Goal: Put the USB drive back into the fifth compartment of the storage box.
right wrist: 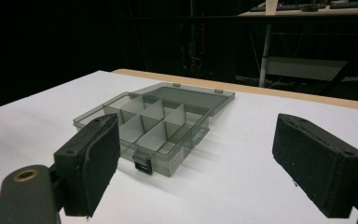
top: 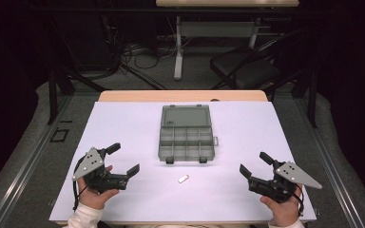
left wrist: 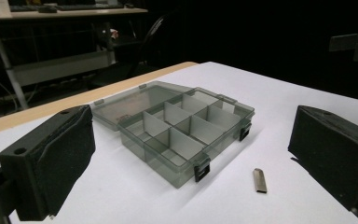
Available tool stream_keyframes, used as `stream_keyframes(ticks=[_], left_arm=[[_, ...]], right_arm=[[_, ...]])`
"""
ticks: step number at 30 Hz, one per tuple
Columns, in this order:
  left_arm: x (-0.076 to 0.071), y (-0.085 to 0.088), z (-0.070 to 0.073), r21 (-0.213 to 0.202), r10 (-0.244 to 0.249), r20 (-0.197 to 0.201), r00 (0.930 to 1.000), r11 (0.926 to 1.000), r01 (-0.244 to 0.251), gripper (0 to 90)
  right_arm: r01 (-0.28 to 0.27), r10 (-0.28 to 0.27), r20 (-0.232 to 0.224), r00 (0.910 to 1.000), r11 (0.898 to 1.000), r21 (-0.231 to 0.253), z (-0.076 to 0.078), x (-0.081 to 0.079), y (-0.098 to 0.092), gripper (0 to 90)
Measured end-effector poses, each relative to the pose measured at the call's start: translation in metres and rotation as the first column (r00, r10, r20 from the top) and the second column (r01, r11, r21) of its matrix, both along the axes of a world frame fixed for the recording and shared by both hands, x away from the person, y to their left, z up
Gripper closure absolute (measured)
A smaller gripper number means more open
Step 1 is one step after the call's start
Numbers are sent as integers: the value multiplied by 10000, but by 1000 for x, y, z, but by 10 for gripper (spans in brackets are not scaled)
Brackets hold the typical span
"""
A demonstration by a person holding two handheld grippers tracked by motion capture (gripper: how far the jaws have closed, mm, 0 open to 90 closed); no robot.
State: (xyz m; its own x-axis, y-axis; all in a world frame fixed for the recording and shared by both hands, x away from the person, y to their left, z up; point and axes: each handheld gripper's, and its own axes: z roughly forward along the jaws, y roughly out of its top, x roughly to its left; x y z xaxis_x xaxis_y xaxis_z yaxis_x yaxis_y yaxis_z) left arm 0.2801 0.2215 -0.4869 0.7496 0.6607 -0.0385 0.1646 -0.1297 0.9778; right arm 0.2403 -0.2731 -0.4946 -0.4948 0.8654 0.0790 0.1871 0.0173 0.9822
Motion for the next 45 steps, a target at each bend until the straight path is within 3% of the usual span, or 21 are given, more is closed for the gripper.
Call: stream_keyframes(ticks=[11, 17, 18, 21, 33, 36, 39, 41, 43, 45], left_arm=[[2, -10, -1, 147, -281, -738, 9969, 9995, 293, 5], [3, -14, 0, 167, -556, -1214, 9910, 9982, 580, 5], [4, -16, 1, 333, -512, -1472, 9878, 9978, 567, 5], [5, -19, 1, 493, -550, -1758, 9829, 9967, 646, 5], [11, -31, 4, 1111, -623, -2667, 9618, 9893, 949, 6], [15, -33, 4, 1491, -440, -3038, 9517, 9844, 931, 10], [18, -35, 5, 1614, -438, -3296, 9431, 9816, 1020, 10], [19, -35, 6, 1696, -404, -3372, 9406, 9801, 1029, 10], [22, -37, 7, 1886, -394, -3610, 9317, 9754, 1143, 10], [23, -37, 8, 2010, -367, -3677, 9292, 9725, 1179, 10]], right_arm=[[-129, 128, -77, 9999, 9997, -187, -4, 2, 2, 150], [-319, 311, -182, 9994, 9984, -461, -7, 2, 7, 150], [-393, 382, -196, 9991, 9976, -569, -7, 2, 9, 150], [-415, 402, -214, 9990, 9971, -641, -7, 2, 11, 150], [-359, 340, -371, 9987, 9979, -539, -8, 4, 9, 152], [-368, 349, -332, 9988, 9975, -605, -8, 5, 9, 152], [-353, 333, -363, 9988, 9978, -570, -8, 4, 9, 153], [-334, 311, -396, 9987, 9977, -588, -9, 5, 9, 153], [-356, 332, -402, 9986, 9976, -598, -10, 5, 9, 153], [-361, 335, -425, 9985, 9975, -607, -10, 5, 9, 154]])
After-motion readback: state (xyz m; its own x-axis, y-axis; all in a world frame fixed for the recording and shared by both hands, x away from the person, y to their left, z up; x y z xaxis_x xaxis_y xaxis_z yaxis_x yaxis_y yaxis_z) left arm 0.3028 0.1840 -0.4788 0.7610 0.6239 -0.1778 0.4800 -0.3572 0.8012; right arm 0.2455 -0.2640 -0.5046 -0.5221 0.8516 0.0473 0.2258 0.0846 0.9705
